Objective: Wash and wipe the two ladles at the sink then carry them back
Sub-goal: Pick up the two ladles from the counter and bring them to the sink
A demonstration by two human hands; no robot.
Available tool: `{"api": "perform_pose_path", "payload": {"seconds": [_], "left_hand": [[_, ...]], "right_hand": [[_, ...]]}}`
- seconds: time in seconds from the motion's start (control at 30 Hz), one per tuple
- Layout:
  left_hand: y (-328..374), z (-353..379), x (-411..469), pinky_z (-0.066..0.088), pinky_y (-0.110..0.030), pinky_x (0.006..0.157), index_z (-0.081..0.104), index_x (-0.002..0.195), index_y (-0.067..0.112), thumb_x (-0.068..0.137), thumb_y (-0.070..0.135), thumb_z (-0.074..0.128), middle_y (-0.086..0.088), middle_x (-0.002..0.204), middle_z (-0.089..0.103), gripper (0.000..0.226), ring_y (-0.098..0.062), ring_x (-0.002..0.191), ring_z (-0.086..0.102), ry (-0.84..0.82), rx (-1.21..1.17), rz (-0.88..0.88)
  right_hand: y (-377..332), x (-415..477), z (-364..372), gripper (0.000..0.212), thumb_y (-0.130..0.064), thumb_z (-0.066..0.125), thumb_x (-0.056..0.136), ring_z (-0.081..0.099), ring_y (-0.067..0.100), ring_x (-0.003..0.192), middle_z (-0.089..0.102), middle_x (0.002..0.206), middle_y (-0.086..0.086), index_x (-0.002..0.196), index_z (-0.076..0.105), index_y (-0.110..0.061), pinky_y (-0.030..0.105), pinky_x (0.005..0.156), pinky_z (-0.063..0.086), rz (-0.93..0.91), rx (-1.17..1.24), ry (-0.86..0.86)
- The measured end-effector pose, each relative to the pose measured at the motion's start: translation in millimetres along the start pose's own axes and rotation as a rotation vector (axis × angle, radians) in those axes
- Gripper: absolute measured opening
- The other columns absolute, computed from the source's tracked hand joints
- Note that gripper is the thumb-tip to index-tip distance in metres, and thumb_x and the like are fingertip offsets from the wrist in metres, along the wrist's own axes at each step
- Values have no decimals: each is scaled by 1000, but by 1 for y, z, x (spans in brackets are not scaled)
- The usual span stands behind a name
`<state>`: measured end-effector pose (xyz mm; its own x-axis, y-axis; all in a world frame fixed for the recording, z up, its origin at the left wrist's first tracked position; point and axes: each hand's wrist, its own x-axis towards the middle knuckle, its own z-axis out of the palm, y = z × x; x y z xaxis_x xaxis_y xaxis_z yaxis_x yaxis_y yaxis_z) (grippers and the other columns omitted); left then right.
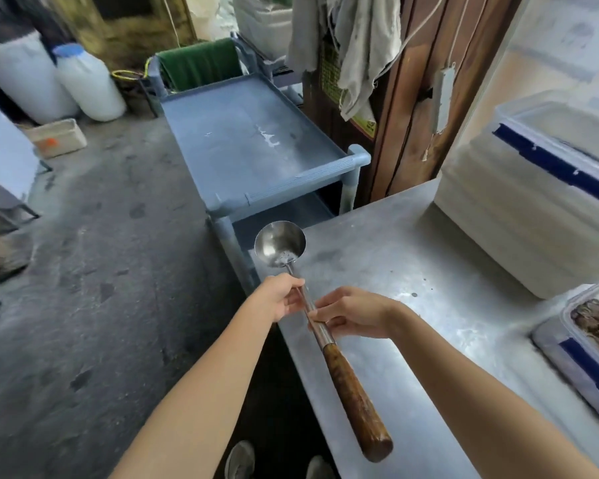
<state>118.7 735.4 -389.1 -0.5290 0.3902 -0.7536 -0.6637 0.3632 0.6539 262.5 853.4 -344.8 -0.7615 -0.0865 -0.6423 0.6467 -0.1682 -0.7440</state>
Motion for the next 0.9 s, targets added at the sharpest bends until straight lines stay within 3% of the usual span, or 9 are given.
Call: {"api": "perform_pose_path", "payload": {"seconds": [0.07,0.17,0.33,0.57,0.63,0.73,0.9], "left_hand": [[6,-28,-13,56,-35,59,61,97,3,92,2,61,-12,87,65,5,-22,75,65,37,-38,18],[15,-82,-36,57,-33,54,62,98,3,92,2,62,-12,85,66,7,-22,73,66,100,-117,55],[17,-179,-75,56,-33,57,62,97,3,91,3,63,-12,84,64,6,-22,71,66,211,-229,116],[-8,-343,-153,57,-33,55,62,104,1,90,2,65,-13,90,64,14,-23,77,65,365,-437,210],[-22,-395,-181,57,-32,54,62,103,2,89,2,65,-11,86,64,14,-22,74,66,408,-483,235],[-48,-468,-227,56,-27,48,62,95,6,88,3,66,-8,77,66,9,-15,60,68,466,-533,254],[-94,-569,-298,54,-23,46,62,87,9,88,4,66,-5,74,66,6,-10,53,66,580,-593,292]], "right_hand": [[-17,10,21,32,-11,66,98,68,17,88,70,96,12,117,67,14,28,88,58,11,-46,-48],[-44,30,61,31,-11,64,99,67,22,96,71,103,14,122,67,10,33,97,57,16,-98,-141],[-85,62,144,33,-5,61,100,67,26,99,69,106,18,127,62,13,31,88,61,14,-159,-274],[-127,109,307,36,-2,56,100,66,22,89,62,105,20,130,56,18,29,80,61,-11,-368,-461],[-134,120,363,35,-4,58,99,65,20,85,60,103,18,126,58,18,28,79,60,-25,-417,-519],[-134,132,451,28,-13,67,92,63,17,82,57,97,15,115,65,4,30,81,60,-32,-472,-600],[-129,144,580,10,-7,64,98,67,14,74,64,85,7,107,65,-1,27,74,60,-44,-539,-703]]}}
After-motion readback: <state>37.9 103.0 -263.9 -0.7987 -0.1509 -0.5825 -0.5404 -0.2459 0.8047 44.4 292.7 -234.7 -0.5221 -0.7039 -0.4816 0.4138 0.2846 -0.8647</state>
